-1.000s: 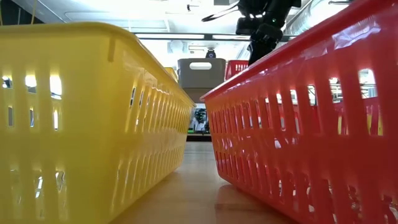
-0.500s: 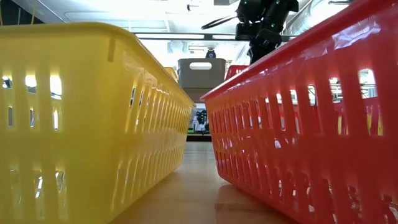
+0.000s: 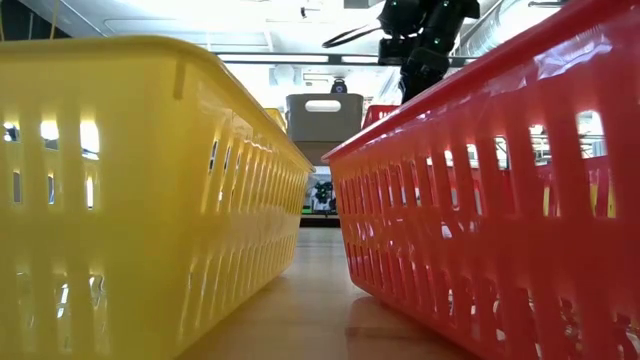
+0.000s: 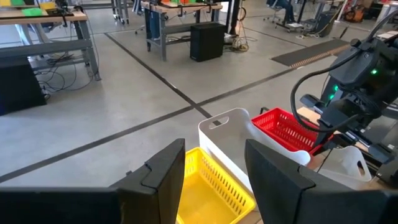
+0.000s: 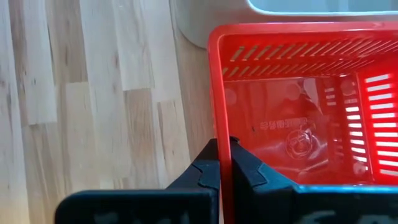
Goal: Stack baskets on shelf by color
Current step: Put the top red bin on the shelf, then stack the top gray bin on top of the gray bin on the shelf
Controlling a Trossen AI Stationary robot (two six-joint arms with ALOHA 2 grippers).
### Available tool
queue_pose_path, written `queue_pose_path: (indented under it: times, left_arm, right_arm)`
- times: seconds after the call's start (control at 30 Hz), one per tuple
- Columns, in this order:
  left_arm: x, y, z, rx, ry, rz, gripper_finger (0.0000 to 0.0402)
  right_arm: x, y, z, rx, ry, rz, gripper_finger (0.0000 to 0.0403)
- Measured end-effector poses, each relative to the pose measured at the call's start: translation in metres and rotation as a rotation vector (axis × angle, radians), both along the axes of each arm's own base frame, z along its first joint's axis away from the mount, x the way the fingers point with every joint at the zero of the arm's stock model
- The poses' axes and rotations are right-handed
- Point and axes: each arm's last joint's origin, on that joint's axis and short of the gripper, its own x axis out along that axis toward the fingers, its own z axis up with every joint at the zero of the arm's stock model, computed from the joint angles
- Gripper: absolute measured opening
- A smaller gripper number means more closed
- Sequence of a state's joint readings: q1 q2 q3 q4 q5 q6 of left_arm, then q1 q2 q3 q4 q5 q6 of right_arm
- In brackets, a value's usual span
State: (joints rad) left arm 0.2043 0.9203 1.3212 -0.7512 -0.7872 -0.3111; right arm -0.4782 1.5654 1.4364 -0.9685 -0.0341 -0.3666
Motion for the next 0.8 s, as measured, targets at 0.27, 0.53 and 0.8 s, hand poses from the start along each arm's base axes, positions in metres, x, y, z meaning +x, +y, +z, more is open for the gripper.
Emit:
queue_pose_path:
  times: [0.27,0.53,0.8]
  left_arm:
    - [0.0,0.0,0.0,0.0,0.0,0.0,0.0156]
    - [0.0,0.0,0.0,0.0,0.0,0.0,0.0156]
    - [0.0,0.0,0.0,0.0,0.0,0.001,0.0156]
  right_arm:
    - [0.0,0.0,0.0,0.016,0.0,-0.028,0.0041]
    - [0.001,0.005,0.001,0.022,0.006,-0.018,0.012]
    - [-0.001,0.007,0.018,0.003,0.016,-0.043,0.0126]
